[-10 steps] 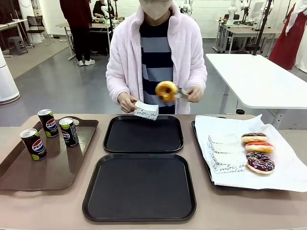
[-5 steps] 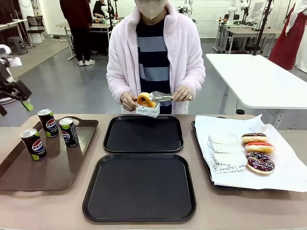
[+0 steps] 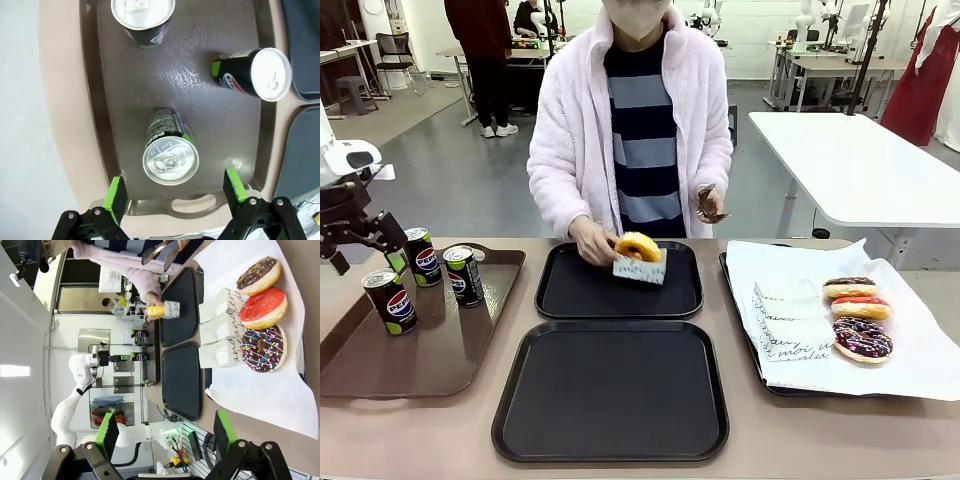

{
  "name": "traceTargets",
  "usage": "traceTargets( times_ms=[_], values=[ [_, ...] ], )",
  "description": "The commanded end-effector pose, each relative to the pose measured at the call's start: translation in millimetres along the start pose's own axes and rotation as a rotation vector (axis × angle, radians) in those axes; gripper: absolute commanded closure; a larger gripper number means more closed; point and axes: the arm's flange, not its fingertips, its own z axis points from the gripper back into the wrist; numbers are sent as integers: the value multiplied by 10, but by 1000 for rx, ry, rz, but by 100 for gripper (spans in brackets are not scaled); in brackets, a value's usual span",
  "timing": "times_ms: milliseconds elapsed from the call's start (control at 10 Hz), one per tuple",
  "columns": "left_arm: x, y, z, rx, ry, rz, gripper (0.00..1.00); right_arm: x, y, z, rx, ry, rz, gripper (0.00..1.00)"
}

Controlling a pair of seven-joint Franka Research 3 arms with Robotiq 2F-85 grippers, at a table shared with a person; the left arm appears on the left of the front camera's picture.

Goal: Set up donuts and drinks on trays.
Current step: Pick up one Pepsi coke and place it on the Flat Tray.

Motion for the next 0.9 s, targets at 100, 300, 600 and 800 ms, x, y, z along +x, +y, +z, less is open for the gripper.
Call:
traceTargets(
  times_ms=[100,300,600,800],
  values=[
    [-74,-7,-194,41,-35,-19,0,3,-10,20,16,0,5,0],
    [-50,-6,-310,34,-39,-15,0,3,-10,20,16,0,5,0],
    [15,-60,-413,66,-52,-20,0,3,-10,20,16,0,5,0],
    [66,-74,-498,68,-47,-13,0,3,-10,20,16,0,5,0]
  ],
)
